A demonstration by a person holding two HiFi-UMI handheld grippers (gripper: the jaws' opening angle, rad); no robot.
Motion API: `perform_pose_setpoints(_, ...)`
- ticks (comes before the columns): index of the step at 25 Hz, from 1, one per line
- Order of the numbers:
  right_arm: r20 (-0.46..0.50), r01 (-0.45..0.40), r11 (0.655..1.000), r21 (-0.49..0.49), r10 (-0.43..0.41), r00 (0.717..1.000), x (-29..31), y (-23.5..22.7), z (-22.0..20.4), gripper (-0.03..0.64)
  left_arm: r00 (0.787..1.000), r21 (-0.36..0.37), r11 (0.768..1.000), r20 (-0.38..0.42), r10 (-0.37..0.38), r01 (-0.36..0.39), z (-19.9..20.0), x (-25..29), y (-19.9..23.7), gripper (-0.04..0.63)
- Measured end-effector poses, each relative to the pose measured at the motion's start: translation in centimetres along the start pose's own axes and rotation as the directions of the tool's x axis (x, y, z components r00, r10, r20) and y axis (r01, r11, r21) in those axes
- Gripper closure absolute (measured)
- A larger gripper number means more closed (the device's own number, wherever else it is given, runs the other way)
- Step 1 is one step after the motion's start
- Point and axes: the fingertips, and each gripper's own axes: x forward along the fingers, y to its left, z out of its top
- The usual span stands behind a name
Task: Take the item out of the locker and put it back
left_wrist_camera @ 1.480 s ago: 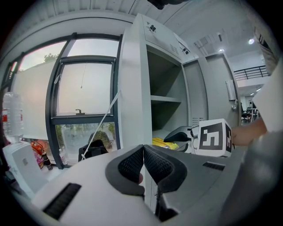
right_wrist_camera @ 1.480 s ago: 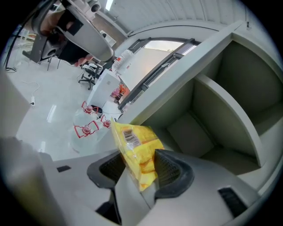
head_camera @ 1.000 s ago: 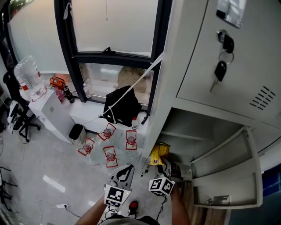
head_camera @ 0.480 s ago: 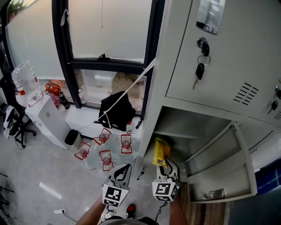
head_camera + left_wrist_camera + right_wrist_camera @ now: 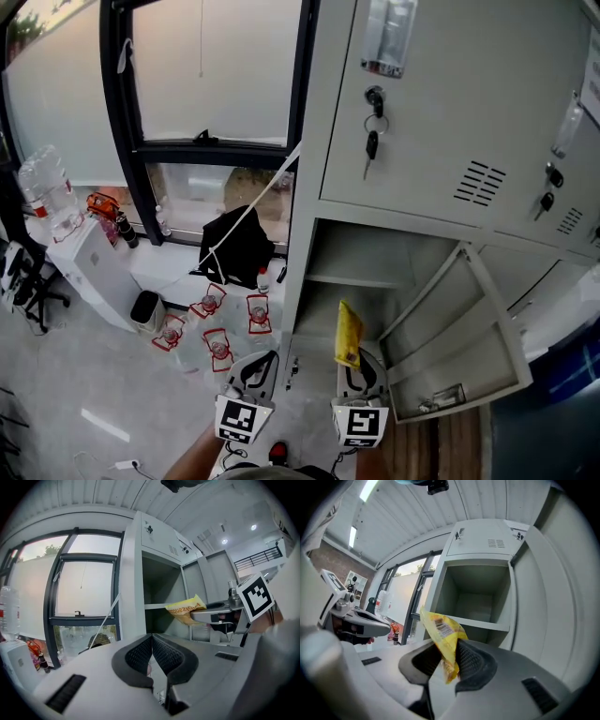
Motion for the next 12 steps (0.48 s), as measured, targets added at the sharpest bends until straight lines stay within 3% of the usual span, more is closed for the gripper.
perform_pose_setpoints(12,-0.031,0.021,0.994,0.111,-0.017,0.999,-6.5,0.3,-2.5,0.525,1.000,0.014,1.000,0.012,-0.018,0.018,0.8,-2.4,-3.5,0.574)
